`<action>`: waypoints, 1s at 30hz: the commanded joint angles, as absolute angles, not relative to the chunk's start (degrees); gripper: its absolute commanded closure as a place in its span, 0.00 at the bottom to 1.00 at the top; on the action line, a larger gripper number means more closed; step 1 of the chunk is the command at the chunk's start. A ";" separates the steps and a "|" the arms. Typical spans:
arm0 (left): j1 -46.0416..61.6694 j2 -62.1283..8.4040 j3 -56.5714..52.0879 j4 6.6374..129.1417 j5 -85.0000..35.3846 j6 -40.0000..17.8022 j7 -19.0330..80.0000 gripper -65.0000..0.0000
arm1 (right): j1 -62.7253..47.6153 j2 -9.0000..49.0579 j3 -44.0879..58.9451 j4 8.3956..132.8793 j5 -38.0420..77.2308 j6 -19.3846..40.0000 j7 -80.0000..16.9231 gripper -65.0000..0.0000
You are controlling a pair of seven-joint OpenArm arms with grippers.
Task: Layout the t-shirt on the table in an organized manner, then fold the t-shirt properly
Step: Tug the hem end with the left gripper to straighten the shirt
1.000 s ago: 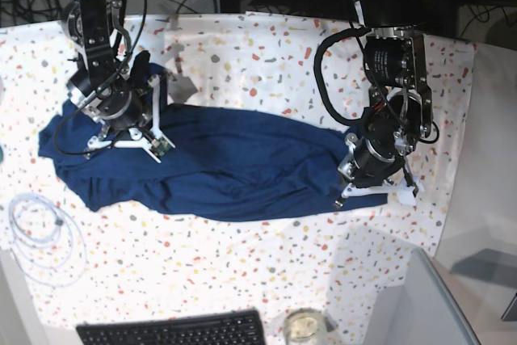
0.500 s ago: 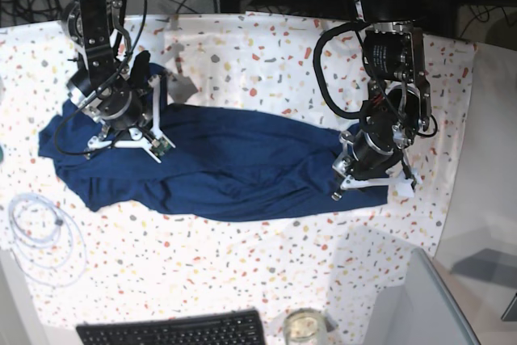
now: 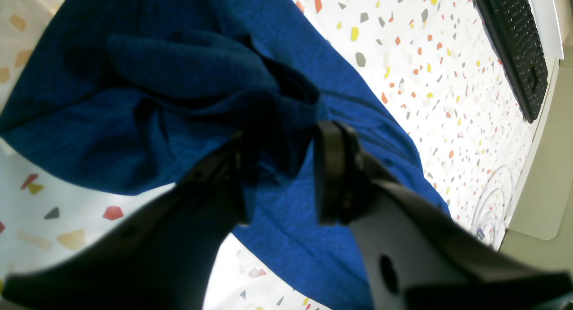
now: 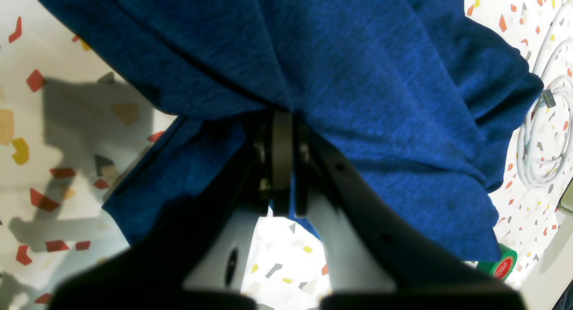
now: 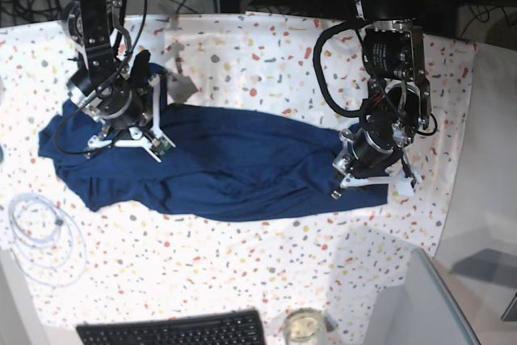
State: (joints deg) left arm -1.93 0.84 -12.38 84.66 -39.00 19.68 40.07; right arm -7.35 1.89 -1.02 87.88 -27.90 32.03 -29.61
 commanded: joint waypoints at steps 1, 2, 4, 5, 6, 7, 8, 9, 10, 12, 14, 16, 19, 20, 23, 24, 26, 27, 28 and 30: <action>-3.03 0.84 -12.35 86.02 -39.25 19.30 39.25 0.74 | -6.64 2.07 -0.92 88.75 -27.91 31.78 -28.79 1.00; -3.03 0.84 -12.35 86.02 -39.25 19.30 39.25 0.75 | -6.64 2.07 -0.92 88.75 -27.91 31.78 -28.79 1.00; -3.03 0.84 -12.35 86.02 -39.25 19.30 39.25 0.76 | -6.64 2.07 -0.92 88.75 -27.91 31.78 -28.79 1.00; -3.03 0.84 -12.35 86.02 -39.25 19.30 39.25 0.75 | -6.64 2.07 -0.92 88.75 -27.91 31.78 -28.79 1.00; -3.03 0.84 -12.35 86.02 -39.25 19.30 39.25 0.75 | -6.64 2.07 -0.92 88.75 -27.91 31.78 -28.79 1.00; -3.12 0.84 -12.35 86.02 -39.25 19.30 39.25 0.75 | -6.55 2.07 -0.92 88.75 -27.91 31.78 -28.79 1.00; -3.21 0.84 -12.35 86.11 -39.25 19.30 39.25 0.75 | -6.55 2.07 -0.92 88.75 -27.91 31.78 -28.79 1.00; -3.21 0.84 -12.35 86.29 -39.25 19.30 39.25 0.75 | -6.55 2.07 -0.92 88.75 -27.91 31.78 -28.79 1.00; -3.21 0.84 -12.35 86.73 -39.25 19.30 39.25 0.75 | -6.55 2.07 -0.92 88.75 -27.91 31.78 -28.79 1.00; -3.30 0.84 -12.35 87.69 -39.25 19.30 39.25 0.75 | -6.46 2.07 -0.92 88.75 -27.91 31.78 -28.79 1.00; -3.38 0.84 -12.35 88.31 -39.25 19.30 39.25 0.74 | -6.46 2.07 -0.92 88.75 -27.91 31.78 -28.79 1.00; -3.47 0.84 -12.35 88.22 -39.25 19.30 39.25 0.74 | -6.46 2.07 -0.92 88.75 -27.91 31.78 -28.79 1.00; -3.56 0.75 -12.35 87.78 -39.25 19.30 39.25 0.74 | -6.46 2.07 -0.92 88.75 -27.91 31.78 -28.79 1.00; -3.56 0.75 -12.44 87.78 -39.25 19.30 39.25 0.74 | -6.46 2.07 -0.92 88.75 -27.91 31.78 -28.79 1.00; -3.56 0.75 -12.70 87.78 -39.25 19.30 39.25 0.74 | -6.46 2.07 -0.92 88.75 -27.91 31.78 -28.79 1.00; -3.56 0.66 -12.70 87.78 -39.25 19.30 39.25 0.74 | -6.46 2.07 -0.92 88.75 -27.91 31.78 -28.79 1.00; -3.56 0.66 -12.88 87.78 -39.25 19.30 39.25 0.74 | -6.46 2.07 -0.92 88.75 -27.91 31.78 -28.79 1.00; -3.56 0.66 -12.88 87.78 -39.25 19.30 39.25 0.75 | -6.46 2.07 -1.01 88.75 -27.91 31.78 -28.79 1.00; -3.56 0.66 -12.88 87.78 -39.25 19.30 39.25 0.75 | -6.46 2.07 -1.01 88.75 -27.91 31.78 -28.79 1.00; -3.56 0.66 -12.88 87.69 -39.25 19.30 39.25 0.75 | -6.46 2.07 -1.01 88.75 -27.91 31.78 -28.79 1.00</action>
